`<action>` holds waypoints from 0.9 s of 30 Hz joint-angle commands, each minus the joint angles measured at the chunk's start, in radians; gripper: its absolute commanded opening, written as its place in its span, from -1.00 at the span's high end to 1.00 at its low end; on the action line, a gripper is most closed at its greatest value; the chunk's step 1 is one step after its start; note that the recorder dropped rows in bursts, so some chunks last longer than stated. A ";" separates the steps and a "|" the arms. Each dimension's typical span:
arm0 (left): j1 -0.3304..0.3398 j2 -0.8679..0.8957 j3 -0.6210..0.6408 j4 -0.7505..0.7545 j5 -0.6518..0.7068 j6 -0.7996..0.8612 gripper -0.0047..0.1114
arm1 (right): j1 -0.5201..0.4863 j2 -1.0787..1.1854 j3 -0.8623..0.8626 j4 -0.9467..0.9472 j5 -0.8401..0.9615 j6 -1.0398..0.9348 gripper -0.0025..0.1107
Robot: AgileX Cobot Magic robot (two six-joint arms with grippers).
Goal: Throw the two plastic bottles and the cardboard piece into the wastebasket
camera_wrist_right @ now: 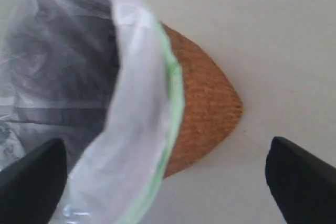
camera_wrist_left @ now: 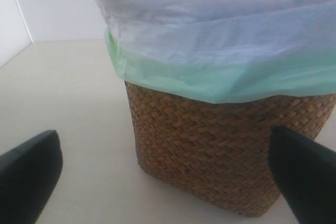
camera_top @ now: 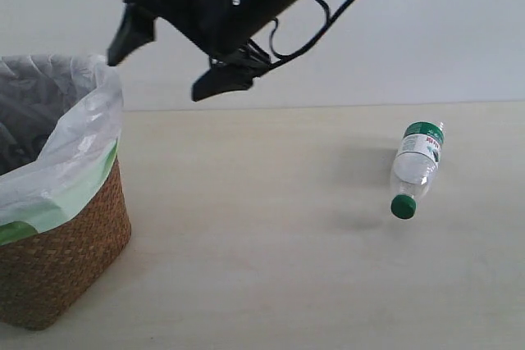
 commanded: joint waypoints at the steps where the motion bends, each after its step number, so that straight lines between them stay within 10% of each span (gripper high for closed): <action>1: 0.002 -0.003 -0.004 -0.002 -0.007 -0.009 -0.94 | 0.097 0.015 -0.060 -0.148 -0.092 0.082 -0.66; 15: 0.002 -0.003 -0.004 -0.002 -0.007 -0.009 -0.94 | 0.189 0.135 -0.075 -0.183 -0.106 0.122 -0.59; 18: 0.002 -0.003 -0.004 -0.002 -0.007 -0.009 -0.94 | 0.187 0.138 -0.075 -0.252 -0.093 0.144 -0.15; 22: 0.002 -0.003 -0.004 -0.002 -0.007 -0.009 -0.94 | 0.187 0.127 -0.075 -0.317 -0.059 0.150 0.92; 27: 0.002 -0.003 -0.004 -0.002 -0.007 -0.009 -0.94 | 0.187 0.062 -0.075 -0.407 -0.046 0.196 0.96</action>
